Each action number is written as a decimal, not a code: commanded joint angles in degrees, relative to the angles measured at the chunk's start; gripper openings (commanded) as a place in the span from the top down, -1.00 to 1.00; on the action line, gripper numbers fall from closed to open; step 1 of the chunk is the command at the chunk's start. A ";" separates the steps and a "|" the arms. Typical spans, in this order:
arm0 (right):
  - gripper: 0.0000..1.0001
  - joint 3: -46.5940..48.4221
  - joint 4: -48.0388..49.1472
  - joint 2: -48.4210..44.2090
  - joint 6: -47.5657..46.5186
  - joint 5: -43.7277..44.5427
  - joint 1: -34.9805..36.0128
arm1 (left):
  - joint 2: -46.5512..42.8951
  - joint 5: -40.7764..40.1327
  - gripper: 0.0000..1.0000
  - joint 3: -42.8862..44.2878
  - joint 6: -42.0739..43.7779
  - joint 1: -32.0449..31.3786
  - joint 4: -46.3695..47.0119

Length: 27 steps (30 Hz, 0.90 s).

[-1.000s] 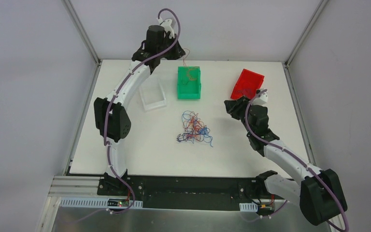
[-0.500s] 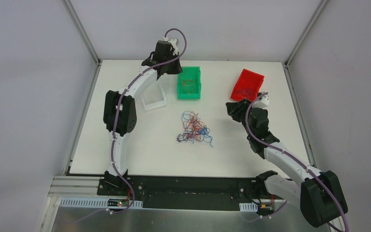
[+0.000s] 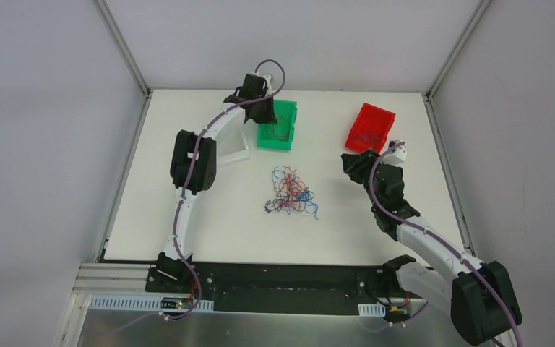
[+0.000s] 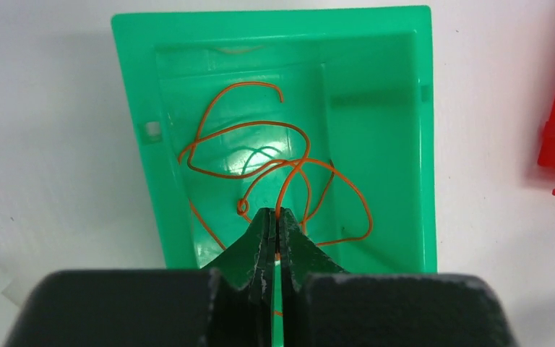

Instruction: Untangle the cables

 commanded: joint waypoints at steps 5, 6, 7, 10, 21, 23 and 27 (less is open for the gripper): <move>0.19 -0.46 3.09 -1.34 -0.37 1.64 -0.28 | -4.31 3.72 0.65 4.47 -1.71 0.03 -1.47; 0.19 -0.37 3.10 -1.12 -0.42 1.67 -0.24 | -5.30 3.80 0.53 4.25 -1.72 0.03 -1.63; 0.19 -0.31 3.11 -0.88 -0.45 1.63 -0.25 | -6.27 3.87 0.44 3.95 -1.69 0.03 -1.79; 0.19 -0.35 3.09 -0.71 -0.50 1.56 -0.25 | -9.87 4.40 0.10 2.63 -1.84 0.01 -2.45; 0.13 0.73 1.35 1.53 -0.40 -3.92 -0.25 | -32.93 7.65 -0.75 -19.69 1.57 -1.54 -6.34; 0.08 1.82 -0.07 2.26 -0.65 -7.38 -0.27 | -39.52 9.18 -0.85 -27.81 2.87 -2.72 -6.34; -0.05 2.24 -2.78 3.54 -0.09 -18.98 -0.24 | -49.65 5.29 -0.86 -42.53 3.77 -7.35 -5.94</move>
